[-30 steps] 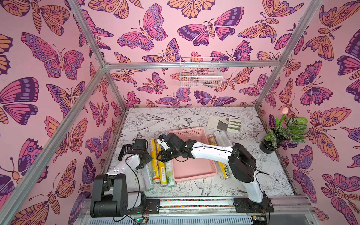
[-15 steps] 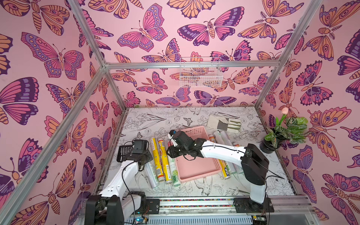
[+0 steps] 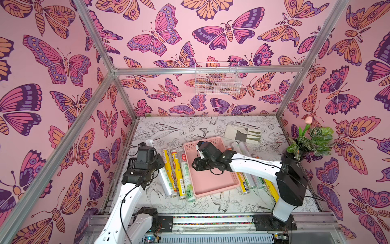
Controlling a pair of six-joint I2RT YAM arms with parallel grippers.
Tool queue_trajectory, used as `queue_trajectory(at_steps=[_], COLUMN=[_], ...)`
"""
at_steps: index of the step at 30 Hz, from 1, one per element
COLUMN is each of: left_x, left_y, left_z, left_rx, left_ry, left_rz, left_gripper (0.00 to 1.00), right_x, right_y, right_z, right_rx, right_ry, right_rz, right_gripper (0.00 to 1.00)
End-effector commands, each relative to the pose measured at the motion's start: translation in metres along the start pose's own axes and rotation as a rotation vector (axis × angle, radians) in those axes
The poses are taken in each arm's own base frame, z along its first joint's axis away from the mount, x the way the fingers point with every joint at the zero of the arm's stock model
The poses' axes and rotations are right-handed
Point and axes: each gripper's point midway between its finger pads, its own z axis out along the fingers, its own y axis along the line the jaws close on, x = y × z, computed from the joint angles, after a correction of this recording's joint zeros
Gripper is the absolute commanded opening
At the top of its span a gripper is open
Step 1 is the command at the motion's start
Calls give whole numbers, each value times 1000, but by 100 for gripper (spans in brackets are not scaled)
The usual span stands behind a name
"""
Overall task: Put the plastic wrap into the basket
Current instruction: Pick up the plastic wrap from the center of the board, then adjust the basket at the center of the board.
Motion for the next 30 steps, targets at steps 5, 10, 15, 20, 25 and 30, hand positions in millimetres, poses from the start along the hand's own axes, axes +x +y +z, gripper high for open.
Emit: queue_trajectory(at_steps=[5,10,15,20,25,30], left_x=[-12,-19,-22,-25,-29,-31], left_y=[-36,-52,-64,-75,-89,-107], left_z=[-20,-24,-26,-28,-30,-26], left_rx=[161,224,275,326,389,460], left_ry=[17,31,46,54,73,108], left_rz=[-33,-29,-32,-54,-66,-91], left_gripper=[26,27,27,28,27,27], right_x=[22,9,4,-4,-14,-34], right_y=[20,33,42,52,56,24], right_z=[31,41,51,56,51,16], right_rx=[-118,-179,-202,-235,-251,-145], right_ry=[142,105,118,119,86,-39], right_rz=[114,169,189,213,234,216], right_gripper=[44,42,39,35,37,41])
